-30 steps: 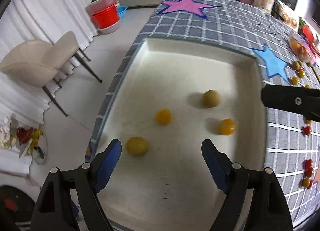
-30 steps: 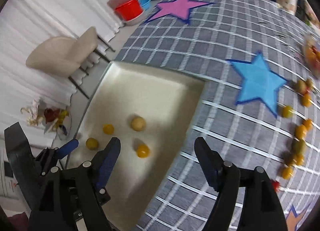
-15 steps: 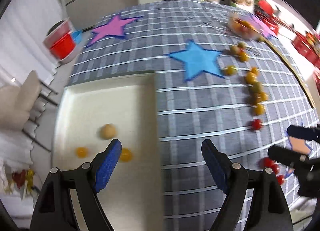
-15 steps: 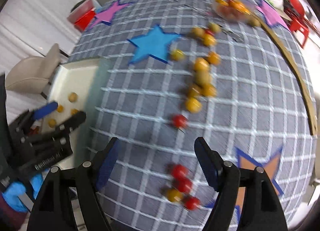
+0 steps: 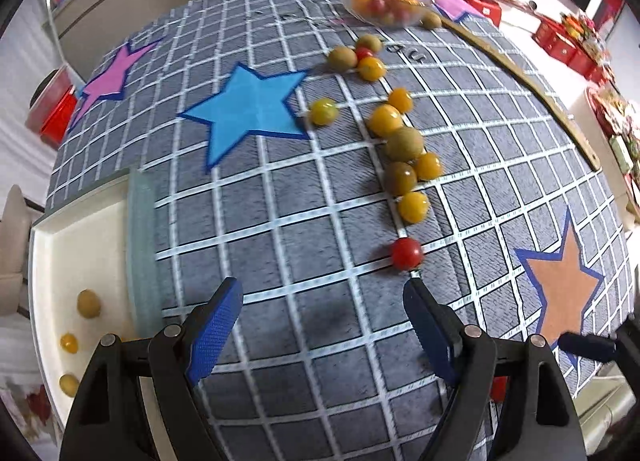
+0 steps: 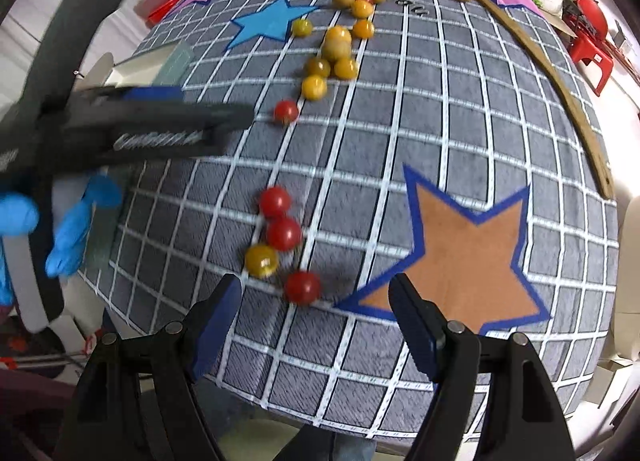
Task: Organize fruits
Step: 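Open both tools to release the fruits into the tray, then grasp a red cherry tomato with the left tool while the right tool grasps another red cherry tomato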
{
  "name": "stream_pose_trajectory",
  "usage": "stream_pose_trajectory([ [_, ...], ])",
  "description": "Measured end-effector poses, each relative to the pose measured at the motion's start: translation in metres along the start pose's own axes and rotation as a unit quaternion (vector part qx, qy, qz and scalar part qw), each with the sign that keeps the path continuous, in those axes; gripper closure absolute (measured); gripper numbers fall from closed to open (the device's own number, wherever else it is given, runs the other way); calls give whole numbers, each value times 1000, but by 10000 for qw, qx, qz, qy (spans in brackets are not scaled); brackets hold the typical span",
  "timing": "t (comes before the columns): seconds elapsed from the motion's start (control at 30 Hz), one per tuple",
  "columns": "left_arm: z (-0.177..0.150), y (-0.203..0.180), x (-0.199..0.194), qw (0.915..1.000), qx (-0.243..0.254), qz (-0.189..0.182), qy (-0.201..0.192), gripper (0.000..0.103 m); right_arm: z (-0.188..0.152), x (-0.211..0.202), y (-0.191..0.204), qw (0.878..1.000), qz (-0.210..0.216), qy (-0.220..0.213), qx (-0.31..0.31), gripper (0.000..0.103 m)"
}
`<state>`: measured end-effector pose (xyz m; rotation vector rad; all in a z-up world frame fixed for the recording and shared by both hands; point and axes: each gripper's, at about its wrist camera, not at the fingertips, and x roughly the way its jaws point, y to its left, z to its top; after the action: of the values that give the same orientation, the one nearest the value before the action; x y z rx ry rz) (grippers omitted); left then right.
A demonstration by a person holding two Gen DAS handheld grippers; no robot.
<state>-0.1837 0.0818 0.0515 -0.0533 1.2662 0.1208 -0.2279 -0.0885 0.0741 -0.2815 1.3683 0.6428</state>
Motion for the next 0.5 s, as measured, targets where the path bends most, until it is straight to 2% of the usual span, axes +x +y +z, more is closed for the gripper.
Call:
stream_pose_trajectory([
  [0.23,8,-19,10,9998,197,13,41,20,-9,12,2,10000,-27,-29,-23,24],
  [0.3,10,-23,12,9996,262,77,41,20,-9,16,4,9999,-97,-51,-114,28],
  [0.37,12,-26,13,9996,282,53,24,20,-10,20,7,9996,-174,-62,-223,36],
  [0.5,15,-32,15,9993,380,57,37,20,-12,24,15,9986,-288,-116,-436,40],
])
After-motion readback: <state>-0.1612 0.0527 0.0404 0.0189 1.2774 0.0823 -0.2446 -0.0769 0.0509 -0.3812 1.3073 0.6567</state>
